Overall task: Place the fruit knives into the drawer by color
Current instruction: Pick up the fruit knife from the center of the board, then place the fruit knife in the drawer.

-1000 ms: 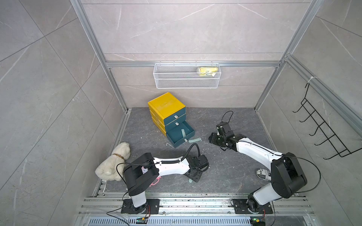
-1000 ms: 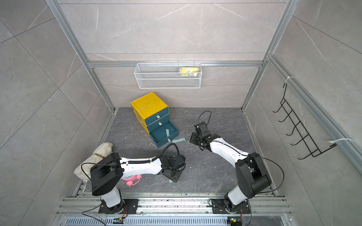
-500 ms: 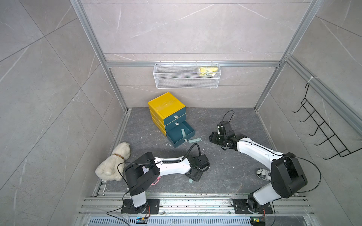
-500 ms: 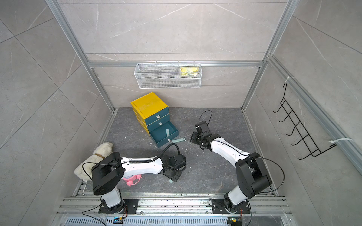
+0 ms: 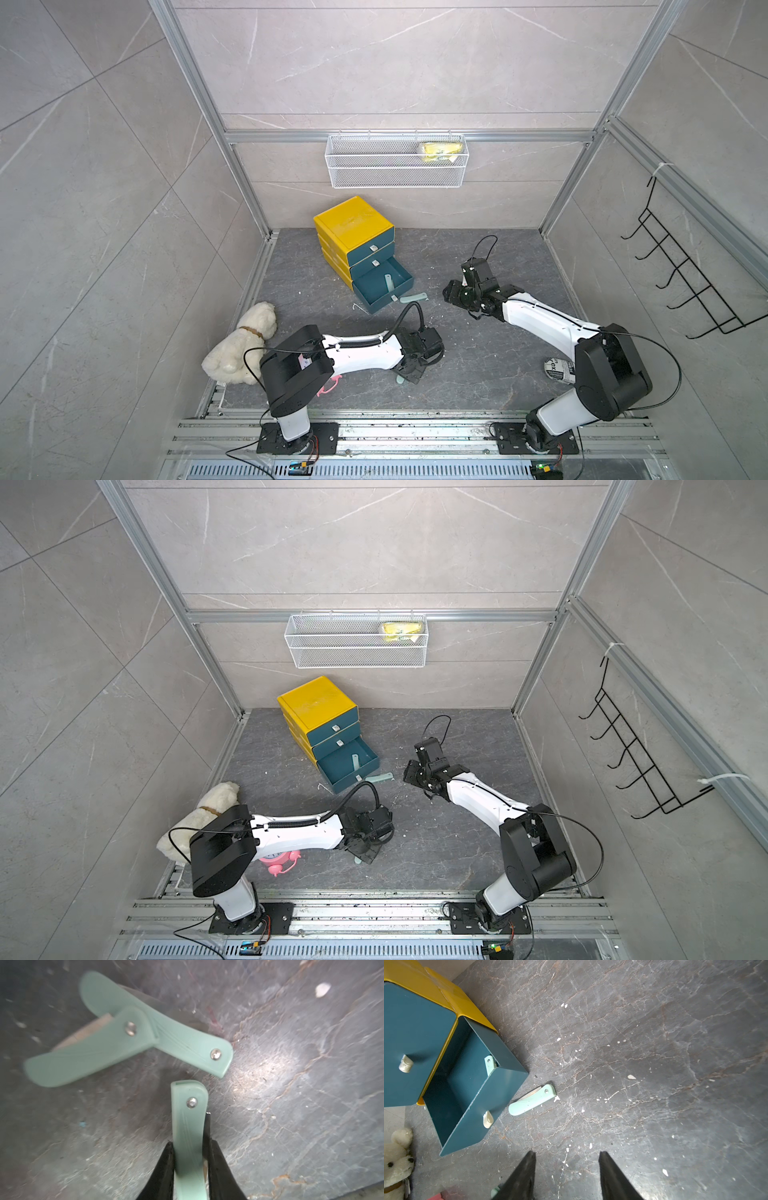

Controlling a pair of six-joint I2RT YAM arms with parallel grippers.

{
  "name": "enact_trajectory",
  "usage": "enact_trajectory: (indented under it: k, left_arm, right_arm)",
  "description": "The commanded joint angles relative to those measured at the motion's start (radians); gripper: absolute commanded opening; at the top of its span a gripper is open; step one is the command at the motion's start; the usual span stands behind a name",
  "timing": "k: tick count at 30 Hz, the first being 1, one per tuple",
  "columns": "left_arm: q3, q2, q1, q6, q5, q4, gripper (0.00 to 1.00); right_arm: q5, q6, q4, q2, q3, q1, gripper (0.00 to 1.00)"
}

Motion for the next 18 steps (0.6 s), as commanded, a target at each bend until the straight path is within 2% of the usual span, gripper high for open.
enact_trajectory:
  k: [1,5,10,18]
  left_arm:
    - [0.056,-0.079,0.012,0.01,-0.082,-0.059,0.14]
    - [0.096,-0.123,0.058,0.033,-0.155,-0.095,0.14]
    - [0.174,-0.153,0.162,0.084,-0.249,-0.103,0.14]
    - [0.325,-0.062,0.356,0.16,-0.323,-0.027,0.13]
  right_arm:
    - [-0.007,0.012,0.009,-0.018,-0.015,-0.006,0.52]
    - [-0.013,0.015,0.009,-0.019,-0.016,-0.005,0.52]
    - [-0.017,0.015,0.011,-0.026,-0.014,-0.007,0.52]
    - [-0.023,0.012,0.011,-0.03,-0.015,-0.008,0.52]
